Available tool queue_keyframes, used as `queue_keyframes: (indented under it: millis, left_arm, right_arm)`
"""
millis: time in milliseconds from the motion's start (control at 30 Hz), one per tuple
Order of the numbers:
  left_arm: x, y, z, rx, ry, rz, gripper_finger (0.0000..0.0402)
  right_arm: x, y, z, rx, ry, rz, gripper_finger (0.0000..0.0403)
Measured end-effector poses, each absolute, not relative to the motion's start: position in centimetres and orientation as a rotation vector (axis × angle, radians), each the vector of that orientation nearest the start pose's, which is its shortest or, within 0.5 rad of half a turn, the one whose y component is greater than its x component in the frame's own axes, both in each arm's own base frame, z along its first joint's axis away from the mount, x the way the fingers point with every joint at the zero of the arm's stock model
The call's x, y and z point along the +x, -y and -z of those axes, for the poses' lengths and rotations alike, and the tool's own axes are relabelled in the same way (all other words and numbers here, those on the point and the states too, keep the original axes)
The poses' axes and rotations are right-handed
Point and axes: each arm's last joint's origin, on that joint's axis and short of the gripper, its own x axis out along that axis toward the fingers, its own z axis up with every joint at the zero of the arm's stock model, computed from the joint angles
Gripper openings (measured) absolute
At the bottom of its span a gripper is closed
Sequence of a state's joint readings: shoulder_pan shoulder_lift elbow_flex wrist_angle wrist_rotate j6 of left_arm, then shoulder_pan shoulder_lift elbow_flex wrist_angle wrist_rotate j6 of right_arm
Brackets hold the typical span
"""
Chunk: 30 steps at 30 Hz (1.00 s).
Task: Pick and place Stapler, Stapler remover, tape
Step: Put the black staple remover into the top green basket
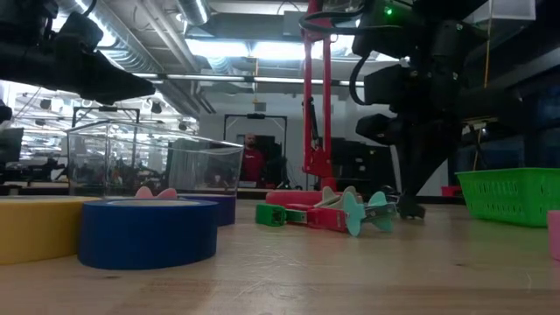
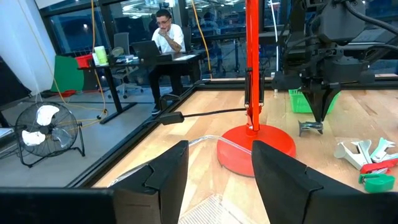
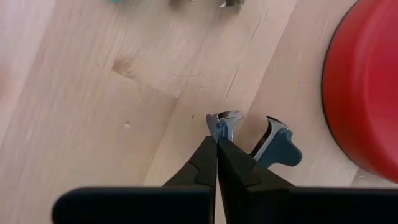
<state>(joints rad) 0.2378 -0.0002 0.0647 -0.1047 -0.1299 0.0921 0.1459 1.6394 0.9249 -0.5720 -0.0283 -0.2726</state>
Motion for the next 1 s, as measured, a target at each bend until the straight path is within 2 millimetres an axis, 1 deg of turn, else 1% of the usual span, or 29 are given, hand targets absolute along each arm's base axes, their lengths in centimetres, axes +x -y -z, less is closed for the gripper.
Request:
queue_keyframes:
  millis: [233,333,467,700,833,1000]
  left_arm:
    - [8.9,-2.6,-17.5,0.089,-0.057,-0.365,0.0175]
    - [8.9,-2.6,-17.5,0.089,-0.057,-0.366,0.0173]
    - [8.9,-2.6,-17.5,0.089,-0.057,-0.365,0.0175]
    - [8.9,-2.6,-17.5,0.089,-0.057,-0.366,0.0173]
    - [8.9,-2.6,-17.5,0.089,-0.057,-0.366,0.0175]
    - [8.9,-2.6,-17.5,0.089,-0.057,-0.367,0.0173]
  right_arm:
    - [28.1,-4.3,-16.6,-0.295,-1.266,-0.343,0.0001]
    - [27.7,-4.2,-17.4,-0.293,-1.250,-0.340,0.0001]
    - [26.8,-4.1,-19.2,-0.283,-1.216,-0.329,0.0000]
    - [24.3,-3.8,-22.9,-0.190,-1.134,-0.303,0.0000]
    - [22.2,-3.5,-25.0,-0.132,-1.097,-0.266,0.0000]
    - [19.9,-3.2,-27.0,-0.051,-1.060,-0.218,0.0000]
